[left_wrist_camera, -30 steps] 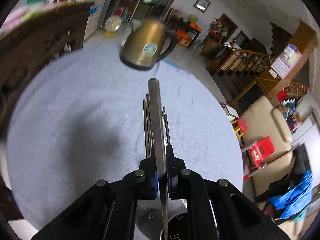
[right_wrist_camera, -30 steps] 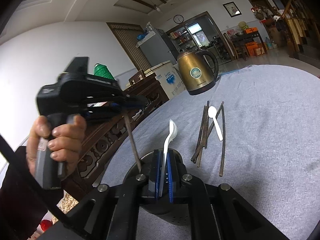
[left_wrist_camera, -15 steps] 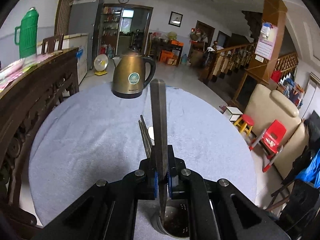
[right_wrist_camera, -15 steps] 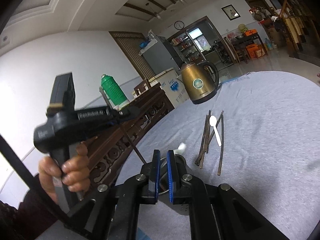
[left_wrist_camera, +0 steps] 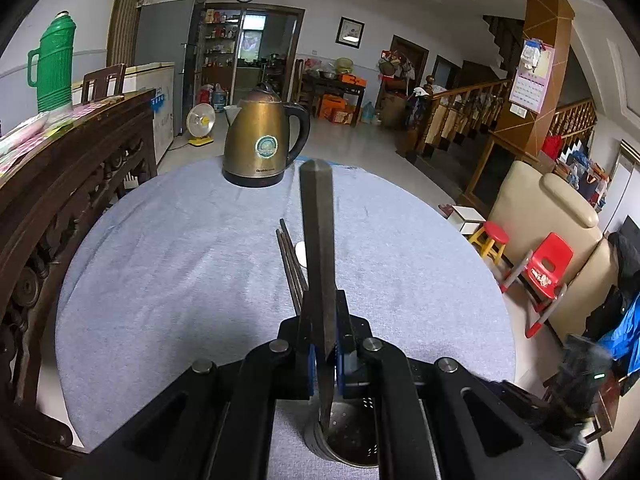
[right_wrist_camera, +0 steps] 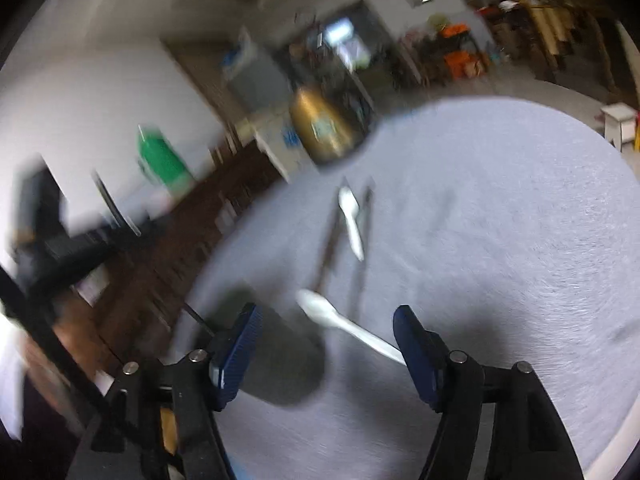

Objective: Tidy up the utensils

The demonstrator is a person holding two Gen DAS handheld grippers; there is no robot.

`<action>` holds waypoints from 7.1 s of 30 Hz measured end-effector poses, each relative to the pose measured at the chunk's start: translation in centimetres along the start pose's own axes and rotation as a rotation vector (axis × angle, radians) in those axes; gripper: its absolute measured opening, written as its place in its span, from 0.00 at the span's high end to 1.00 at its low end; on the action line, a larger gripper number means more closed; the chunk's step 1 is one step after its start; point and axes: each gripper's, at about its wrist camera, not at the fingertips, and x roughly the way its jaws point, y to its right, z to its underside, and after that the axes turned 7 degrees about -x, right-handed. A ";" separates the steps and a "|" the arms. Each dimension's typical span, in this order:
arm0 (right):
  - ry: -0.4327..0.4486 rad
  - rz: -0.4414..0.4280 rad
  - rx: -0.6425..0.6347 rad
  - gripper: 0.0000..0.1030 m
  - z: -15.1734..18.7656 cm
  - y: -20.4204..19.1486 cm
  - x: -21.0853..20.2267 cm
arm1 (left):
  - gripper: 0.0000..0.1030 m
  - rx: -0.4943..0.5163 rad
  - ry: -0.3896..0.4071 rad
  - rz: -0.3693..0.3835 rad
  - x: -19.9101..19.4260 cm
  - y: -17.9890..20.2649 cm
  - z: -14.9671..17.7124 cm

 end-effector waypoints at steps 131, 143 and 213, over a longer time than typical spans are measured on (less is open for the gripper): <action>-0.264 0.764 -2.320 0.35 2.5 -16.5 1.1 | 0.90 0.043 -0.145 0.101 -2.3 -2.0 2.9; -0.036 0.489 -0.759 0.34 -9.3 -9.2 -1.2 | 0.36 0.212 0.037 0.178 -8.3 0.1 2.0; 0.133 0.308 -0.235 0.32 -10.0 -7.9 -3.3 | 0.24 -0.036 0.141 -0.688 -8.5 -13.5 0.4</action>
